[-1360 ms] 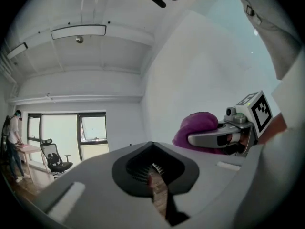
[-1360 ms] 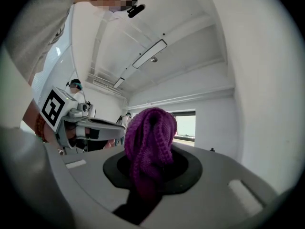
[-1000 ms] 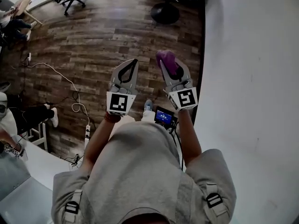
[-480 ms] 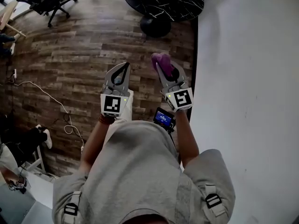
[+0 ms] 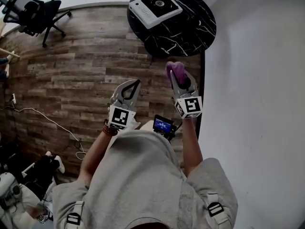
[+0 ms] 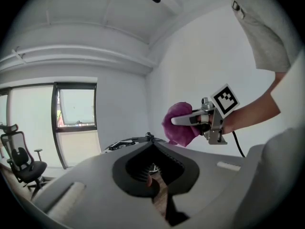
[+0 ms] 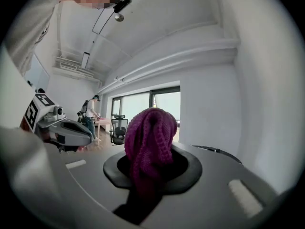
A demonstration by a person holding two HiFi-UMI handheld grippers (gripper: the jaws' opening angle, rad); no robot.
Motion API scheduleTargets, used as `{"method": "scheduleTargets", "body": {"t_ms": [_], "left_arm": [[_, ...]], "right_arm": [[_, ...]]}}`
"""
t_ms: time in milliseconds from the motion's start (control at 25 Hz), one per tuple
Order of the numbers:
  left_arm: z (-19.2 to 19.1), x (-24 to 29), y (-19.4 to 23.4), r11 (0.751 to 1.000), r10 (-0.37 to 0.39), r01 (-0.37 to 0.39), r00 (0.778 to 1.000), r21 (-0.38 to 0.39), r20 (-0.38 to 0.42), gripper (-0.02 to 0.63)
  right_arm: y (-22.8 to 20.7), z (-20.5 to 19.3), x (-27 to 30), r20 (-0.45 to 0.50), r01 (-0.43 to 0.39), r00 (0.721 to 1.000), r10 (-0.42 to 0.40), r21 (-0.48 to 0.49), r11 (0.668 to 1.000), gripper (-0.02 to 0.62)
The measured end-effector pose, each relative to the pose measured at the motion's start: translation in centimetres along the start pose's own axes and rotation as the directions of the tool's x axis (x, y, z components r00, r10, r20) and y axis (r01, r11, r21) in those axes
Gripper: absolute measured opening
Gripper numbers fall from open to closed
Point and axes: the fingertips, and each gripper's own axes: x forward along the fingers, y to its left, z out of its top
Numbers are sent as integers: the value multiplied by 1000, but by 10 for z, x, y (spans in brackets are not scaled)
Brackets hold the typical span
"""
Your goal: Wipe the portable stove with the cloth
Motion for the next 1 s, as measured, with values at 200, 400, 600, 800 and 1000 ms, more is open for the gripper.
{"method": "scheduleTargets", "body": {"t_ms": [200,400,600,800,1000], "left_arm": [[-25,52,73,999,-34,34,999,-1,-41,-5],[-47,123,128,998,-70,70,994,-3,-81,-5],[-78,208,178,993,-120,121,980,-3,-159,-3],[-120,282,208,983,-183,180,944,-36,-273,3],[-153,338,234,976,-220,203,916,-83,-337,68]], "right_arm": [[-34,-15,101,-77,44,996,-46,-33,998,98],[-89,-29,195,-125,65,989,-75,-78,995,100],[-158,-48,287,-152,114,980,-128,-100,988,98],[-230,-92,374,-235,137,957,-172,-159,978,98],[-276,-143,432,-375,147,906,-195,-152,977,98]]}}
